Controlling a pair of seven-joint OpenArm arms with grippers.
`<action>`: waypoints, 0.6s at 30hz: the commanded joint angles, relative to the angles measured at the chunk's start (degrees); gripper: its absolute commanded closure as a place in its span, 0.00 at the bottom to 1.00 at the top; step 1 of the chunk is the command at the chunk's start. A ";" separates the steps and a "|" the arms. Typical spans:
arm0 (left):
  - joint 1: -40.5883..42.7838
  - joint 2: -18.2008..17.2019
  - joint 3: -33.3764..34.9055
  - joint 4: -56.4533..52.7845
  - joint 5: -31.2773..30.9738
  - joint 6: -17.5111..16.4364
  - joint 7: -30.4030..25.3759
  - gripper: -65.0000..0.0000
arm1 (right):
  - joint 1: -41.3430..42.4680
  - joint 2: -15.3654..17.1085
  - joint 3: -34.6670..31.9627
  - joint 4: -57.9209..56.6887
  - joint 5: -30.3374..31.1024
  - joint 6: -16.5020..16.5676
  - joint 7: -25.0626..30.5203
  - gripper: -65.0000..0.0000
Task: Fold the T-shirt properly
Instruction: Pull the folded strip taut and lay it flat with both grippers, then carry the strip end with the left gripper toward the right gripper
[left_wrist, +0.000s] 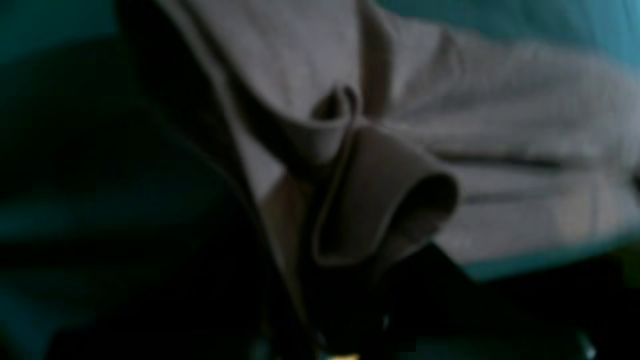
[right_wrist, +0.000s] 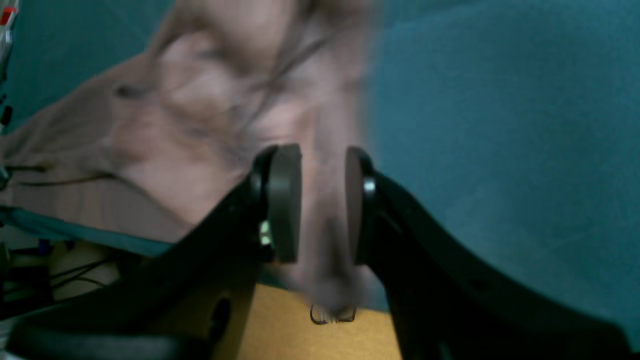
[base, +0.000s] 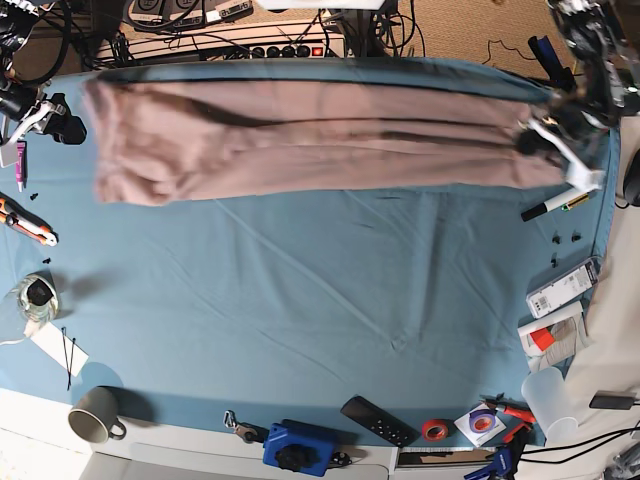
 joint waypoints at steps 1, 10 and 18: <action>-1.25 -0.87 -1.75 0.94 -0.48 0.13 -0.79 1.00 | 0.15 1.62 0.59 0.98 1.27 0.08 0.99 0.75; -1.38 -3.02 -3.30 1.20 -10.93 -3.63 6.32 1.00 | 3.69 1.60 0.59 0.98 1.18 0.08 0.99 0.75; 1.60 -2.99 -2.54 10.25 -26.27 -11.78 9.78 1.00 | 7.19 1.57 0.52 0.98 1.03 0.08 0.99 0.75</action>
